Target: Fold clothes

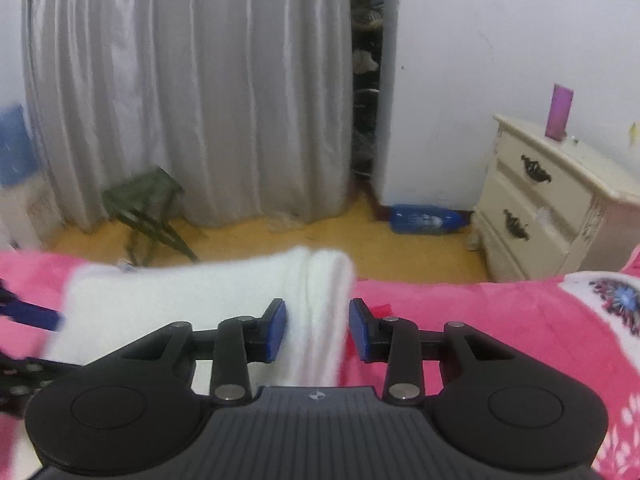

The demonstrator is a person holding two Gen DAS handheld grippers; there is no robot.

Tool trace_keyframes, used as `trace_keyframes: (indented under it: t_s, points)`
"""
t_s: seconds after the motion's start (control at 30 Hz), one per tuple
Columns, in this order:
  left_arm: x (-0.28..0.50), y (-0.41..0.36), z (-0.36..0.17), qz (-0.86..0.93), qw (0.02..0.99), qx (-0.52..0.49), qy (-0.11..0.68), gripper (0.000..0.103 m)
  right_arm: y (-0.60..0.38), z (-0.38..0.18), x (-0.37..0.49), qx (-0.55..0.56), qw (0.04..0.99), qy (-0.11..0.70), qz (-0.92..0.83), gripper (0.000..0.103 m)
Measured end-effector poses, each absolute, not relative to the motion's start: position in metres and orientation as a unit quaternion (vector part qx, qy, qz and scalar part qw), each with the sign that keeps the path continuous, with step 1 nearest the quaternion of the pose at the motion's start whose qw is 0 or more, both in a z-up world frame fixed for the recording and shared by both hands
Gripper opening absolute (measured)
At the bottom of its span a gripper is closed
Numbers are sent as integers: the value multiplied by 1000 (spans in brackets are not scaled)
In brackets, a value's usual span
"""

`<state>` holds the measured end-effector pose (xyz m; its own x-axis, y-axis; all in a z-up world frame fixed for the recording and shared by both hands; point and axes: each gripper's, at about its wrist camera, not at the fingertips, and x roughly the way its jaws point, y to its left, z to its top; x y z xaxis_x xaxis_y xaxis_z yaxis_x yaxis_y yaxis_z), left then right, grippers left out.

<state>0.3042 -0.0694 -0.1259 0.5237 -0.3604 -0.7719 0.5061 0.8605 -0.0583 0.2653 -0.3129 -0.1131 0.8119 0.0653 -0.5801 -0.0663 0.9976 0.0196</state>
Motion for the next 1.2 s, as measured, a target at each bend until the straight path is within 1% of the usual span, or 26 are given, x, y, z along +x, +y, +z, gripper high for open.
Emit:
trace_keyframes:
  t_s: [0.13,0.23,0.27,0.37,0.47,0.53,0.63,0.7,0.8,0.87,0.97,1.1,1.2]
  points:
    - [308,-66,-128,-253,866,73,425,72,-301,-108,228,-30,945,301,125,31]
    - [307,-66,-126,-259,864,74,426,72,-289,-131,222,-128,927,331,118,29]
    - [305,-66,-122,-261,865,78,422,71,-290,-129,223,-134,926,335,114,28]
    - [294,-60,-111,-272,867,92,407,71,-296,-100,220,-121,928,338,98,27]
    - [279,-51,-105,-293,863,98,400,71,-302,-73,197,-86,931,333,119,27]
    - [267,-47,-106,-311,856,98,402,71,-303,-76,179,-64,924,347,147,27]
    - [243,-49,-111,-341,839,107,409,71,-300,-115,165,-67,903,399,147,27]
    - [226,-52,-113,-359,830,125,408,71,-303,-132,156,-64,904,405,121,27]
    - [196,-52,-110,-386,824,161,383,71,-325,-115,144,27,909,404,95,27]
    - [177,-55,-109,-414,812,192,363,71,-337,-107,125,49,917,389,76,28]
    - [153,-68,-112,-456,784,244,343,71,-335,-110,96,10,921,383,68,28]
    - [121,-86,-129,-493,743,332,309,71,-310,-123,70,-84,917,377,99,32]
    - [109,-97,-140,-505,721,359,310,71,-297,-134,66,-132,906,385,117,40]
